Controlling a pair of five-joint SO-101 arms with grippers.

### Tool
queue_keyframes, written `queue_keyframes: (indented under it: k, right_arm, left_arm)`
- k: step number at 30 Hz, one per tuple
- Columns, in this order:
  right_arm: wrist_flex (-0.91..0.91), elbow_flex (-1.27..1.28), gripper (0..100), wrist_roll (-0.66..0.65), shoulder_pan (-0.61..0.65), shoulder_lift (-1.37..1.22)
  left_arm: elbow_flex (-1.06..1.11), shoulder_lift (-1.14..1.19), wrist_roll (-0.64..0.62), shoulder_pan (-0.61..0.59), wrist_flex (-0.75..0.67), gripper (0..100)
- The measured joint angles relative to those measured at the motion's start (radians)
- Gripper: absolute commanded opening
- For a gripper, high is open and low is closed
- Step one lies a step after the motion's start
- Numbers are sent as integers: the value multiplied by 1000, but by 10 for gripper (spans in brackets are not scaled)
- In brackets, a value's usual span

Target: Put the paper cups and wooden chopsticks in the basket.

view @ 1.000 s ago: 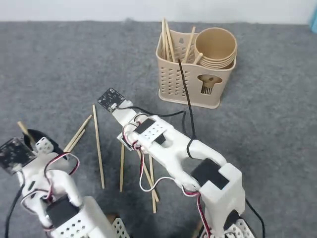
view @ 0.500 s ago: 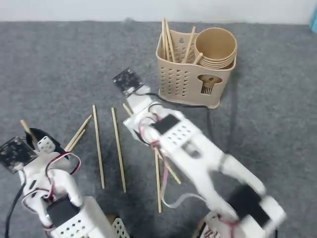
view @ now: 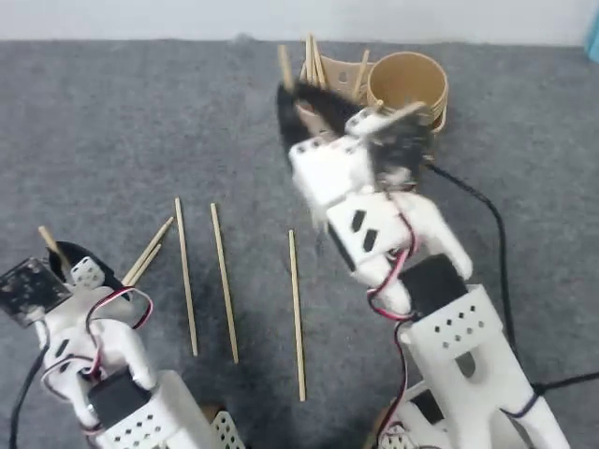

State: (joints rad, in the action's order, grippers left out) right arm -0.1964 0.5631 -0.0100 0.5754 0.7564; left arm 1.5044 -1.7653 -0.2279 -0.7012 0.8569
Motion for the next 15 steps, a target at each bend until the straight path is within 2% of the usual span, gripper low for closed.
queue_keyframes:
  k: [8, 15]
  right_arm:
    - [519, 0, 6, 0, -120, -107]
    - [701, 2, 6, -68, -176, -330]
  left_arm:
    - [0, 0, 0, 0, 0, 13]
    - [0, 0, 0, 0, 0, 13]
